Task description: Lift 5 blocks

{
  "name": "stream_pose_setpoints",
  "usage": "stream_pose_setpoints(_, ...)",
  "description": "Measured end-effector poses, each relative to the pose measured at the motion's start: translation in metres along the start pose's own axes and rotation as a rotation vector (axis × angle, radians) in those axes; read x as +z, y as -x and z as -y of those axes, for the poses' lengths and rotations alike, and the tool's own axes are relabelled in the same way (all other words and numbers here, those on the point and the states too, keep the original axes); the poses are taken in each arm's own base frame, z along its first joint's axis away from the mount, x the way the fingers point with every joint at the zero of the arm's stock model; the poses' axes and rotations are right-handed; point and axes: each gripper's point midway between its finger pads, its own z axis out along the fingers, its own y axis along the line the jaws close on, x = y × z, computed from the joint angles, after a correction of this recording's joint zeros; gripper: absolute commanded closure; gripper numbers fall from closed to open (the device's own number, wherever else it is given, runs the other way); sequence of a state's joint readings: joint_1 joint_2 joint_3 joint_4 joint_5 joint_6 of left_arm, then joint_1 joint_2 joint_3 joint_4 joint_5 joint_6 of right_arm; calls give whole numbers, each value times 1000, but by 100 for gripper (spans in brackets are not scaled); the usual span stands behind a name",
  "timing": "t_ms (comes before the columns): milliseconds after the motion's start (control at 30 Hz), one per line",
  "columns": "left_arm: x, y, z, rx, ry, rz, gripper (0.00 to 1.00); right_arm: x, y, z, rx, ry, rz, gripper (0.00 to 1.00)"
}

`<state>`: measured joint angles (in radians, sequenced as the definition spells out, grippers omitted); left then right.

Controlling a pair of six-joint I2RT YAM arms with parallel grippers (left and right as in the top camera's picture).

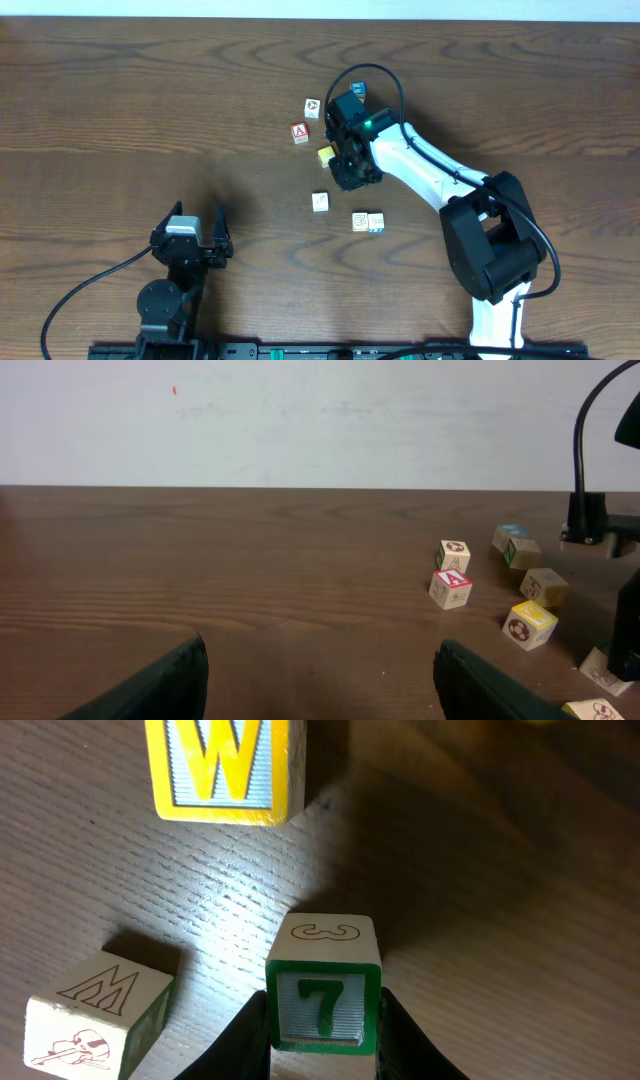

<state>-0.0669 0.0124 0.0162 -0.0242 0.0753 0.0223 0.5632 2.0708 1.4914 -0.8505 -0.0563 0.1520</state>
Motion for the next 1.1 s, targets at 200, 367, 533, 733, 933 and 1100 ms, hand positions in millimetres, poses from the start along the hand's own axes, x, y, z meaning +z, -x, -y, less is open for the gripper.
stream_pose_setpoints(200,0,0,0,0,0,0,28,0,-10,-16,32,-6,-27,78)
stream_pose_setpoints(367,0,0,0,0,0,0,28,1,-19,-40,32,-14,-40,77)
stream_pose_setpoints(533,0,0,0,0,0,0,27,0,-31,-52,70,-53,-64,78)
stream_pose_setpoints(733,0,0,0,0,0,0,27,-1,-43,-52,146,-85,-101,82)
stream_pose_setpoints(933,0,0,0,0,0,0,27,-3,-50,-50,203,-102,-122,83)
stream_pose_setpoints(1100,0,0,0,0,0,0,27,-4,-54,-49,222,-115,-137,71)
